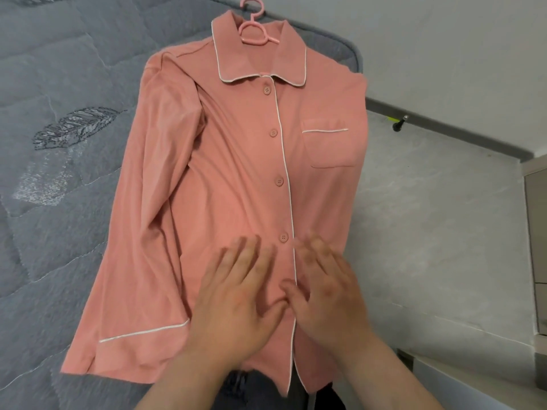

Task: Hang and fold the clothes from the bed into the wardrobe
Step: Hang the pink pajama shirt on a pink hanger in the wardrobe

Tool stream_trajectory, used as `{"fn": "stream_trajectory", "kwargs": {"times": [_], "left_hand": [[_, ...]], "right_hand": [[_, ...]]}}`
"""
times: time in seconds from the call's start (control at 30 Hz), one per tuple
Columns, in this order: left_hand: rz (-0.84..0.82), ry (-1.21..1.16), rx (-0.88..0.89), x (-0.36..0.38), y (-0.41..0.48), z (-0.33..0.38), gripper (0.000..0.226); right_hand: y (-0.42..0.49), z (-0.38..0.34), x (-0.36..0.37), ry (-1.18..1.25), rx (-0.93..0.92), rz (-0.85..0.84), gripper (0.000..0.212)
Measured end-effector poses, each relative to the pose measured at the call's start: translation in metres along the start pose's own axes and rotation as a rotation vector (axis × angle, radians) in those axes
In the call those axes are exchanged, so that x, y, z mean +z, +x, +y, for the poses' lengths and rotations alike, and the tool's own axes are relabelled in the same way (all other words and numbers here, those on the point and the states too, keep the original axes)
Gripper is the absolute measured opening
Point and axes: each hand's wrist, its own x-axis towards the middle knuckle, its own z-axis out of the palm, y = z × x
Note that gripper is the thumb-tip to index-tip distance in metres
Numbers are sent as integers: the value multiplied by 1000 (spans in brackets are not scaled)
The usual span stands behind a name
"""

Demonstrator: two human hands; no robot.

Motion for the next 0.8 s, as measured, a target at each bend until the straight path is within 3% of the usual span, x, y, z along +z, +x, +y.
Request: {"fn": "stream_trajectory", "kwargs": {"times": [0.07, 0.2, 0.37, 0.57, 0.7, 0.8], "left_hand": [[-67, 109, -5, 0, 16, -24, 95], [-87, 233, 0, -3, 53, -54, 90], [39, 286, 21, -12, 118, -60, 83], [220, 252, 48, -56, 245, -57, 85], [309, 279, 59, -90, 330, -67, 84], [288, 305, -17, -107, 387, -79, 78]], "right_hand": [[24, 11, 3, -73, -106, -48, 76], [70, 27, 11, -183, -145, -110, 77], [126, 43, 12, -230, -142, -75, 74], [235, 52, -10, -231, -266, 47, 76], [337, 57, -31, -132, -173, 192, 78], [407, 61, -45, 19, -57, 150, 65]]}}
